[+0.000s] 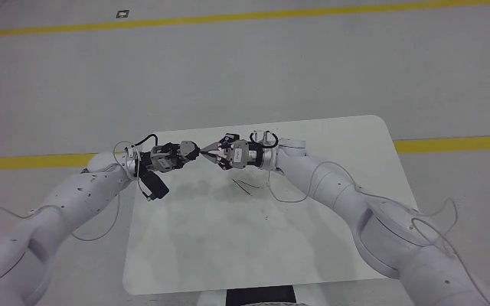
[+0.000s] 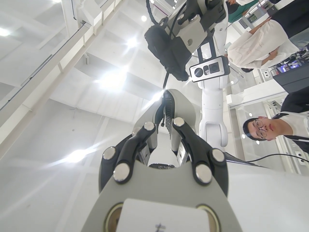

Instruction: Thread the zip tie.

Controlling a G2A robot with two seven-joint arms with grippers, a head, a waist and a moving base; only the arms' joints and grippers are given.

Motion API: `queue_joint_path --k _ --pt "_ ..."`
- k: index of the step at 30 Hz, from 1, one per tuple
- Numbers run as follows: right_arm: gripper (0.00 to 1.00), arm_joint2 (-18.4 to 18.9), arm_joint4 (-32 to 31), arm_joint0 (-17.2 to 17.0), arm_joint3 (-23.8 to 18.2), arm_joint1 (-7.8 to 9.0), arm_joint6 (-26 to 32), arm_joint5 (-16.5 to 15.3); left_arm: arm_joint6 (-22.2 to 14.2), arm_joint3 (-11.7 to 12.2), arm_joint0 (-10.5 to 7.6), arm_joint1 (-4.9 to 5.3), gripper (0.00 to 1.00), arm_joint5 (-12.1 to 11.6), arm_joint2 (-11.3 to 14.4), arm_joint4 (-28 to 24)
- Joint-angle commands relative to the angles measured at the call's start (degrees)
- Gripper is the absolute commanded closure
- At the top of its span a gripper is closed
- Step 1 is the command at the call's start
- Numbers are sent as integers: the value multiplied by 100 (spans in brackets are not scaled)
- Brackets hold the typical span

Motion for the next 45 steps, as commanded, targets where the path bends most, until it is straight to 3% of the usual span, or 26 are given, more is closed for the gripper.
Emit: queue_joint_path --k 1,45 --pt "100 10 0 -6 23 -19 13 0 0 0 0 0 100 0 0 0" --pt "100 261 0 -102 732 -443 465 0 0 0 0 0 100 0 0 0"
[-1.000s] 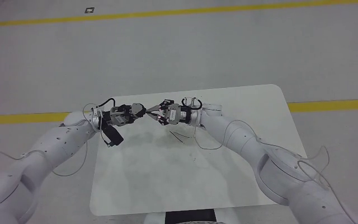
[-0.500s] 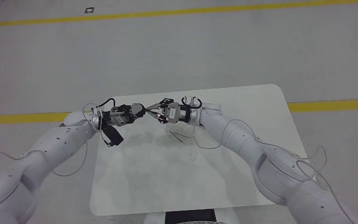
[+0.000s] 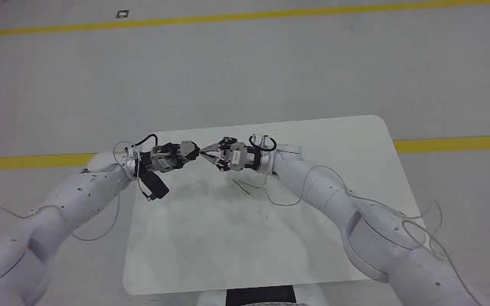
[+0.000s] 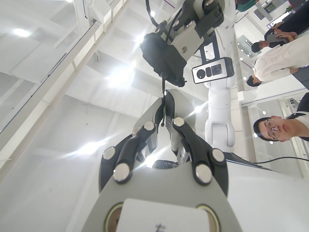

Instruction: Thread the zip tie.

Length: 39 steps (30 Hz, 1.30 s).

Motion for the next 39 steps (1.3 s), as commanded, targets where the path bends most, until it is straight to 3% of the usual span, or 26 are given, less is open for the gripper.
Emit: queue_joint_path --k 1,29,39 --pt "100 45 0 14 21 -12 18 0 0 0 0 0 100 0 0 0" --pt "100 152 0 -35 310 -199 257 0 0 0 0 0 100 0 0 0" --pt "100 -1 0 -155 395 -262 384 0 0 0 0 0 100 0 0 0"
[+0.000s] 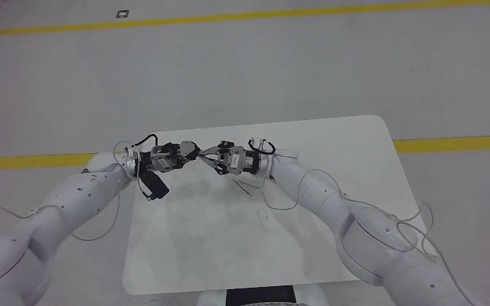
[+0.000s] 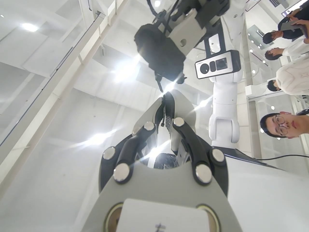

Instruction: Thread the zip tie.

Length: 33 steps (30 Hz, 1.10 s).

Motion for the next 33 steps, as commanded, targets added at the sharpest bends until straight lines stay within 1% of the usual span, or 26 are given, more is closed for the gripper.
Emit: queue_joint_path --k 1,11,17,23,27,33 --pt "100 -18 0 -15 41 -12 4 0 0 0 0 0 100 0 0 0" --pt "100 127 0 69 96 -57 142 0 0 0 0 0 100 0 0 0" --pt "100 144 0 22 42 -73 142 0 0 0 0 0 100 0 0 0" --pt "100 143 0 -18 95 -89 142 0 0 0 0 0 100 0 0 0" --pt "100 248 0 0 40 -70 142 0 0 0 0 0 100 0 0 0" --pt "100 236 0 66 -42 13 142 0 0 0 0 0 100 0 0 0"
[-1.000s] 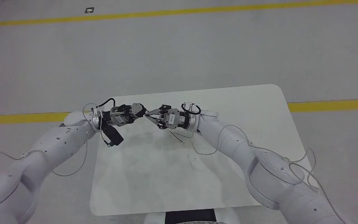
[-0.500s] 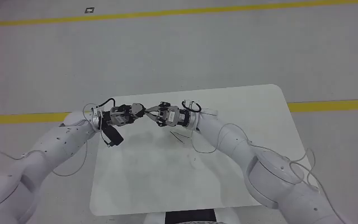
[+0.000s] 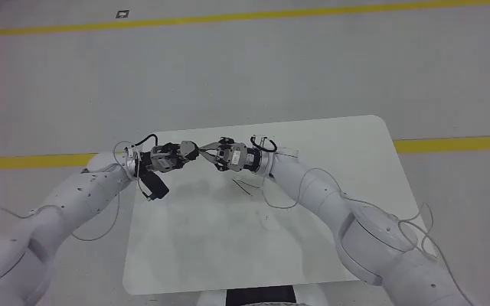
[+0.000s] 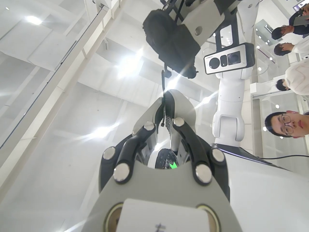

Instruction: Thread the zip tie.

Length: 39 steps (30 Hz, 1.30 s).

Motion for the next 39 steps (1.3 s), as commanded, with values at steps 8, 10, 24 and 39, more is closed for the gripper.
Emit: queue_joint_path --k 8,10,24,39 --pt "100 -138 0 188 -118 217 0 0 0 0 0 0 100 0 0 0" --pt "100 -138 0 188 -118 217 0 0 0 0 0 0 100 0 0 0" --pt "100 -138 0 188 -118 217 0 0 0 0 0 0 100 0 0 0" --pt "100 -138 0 188 -118 217 0 0 0 0 0 0 100 0 0 0"
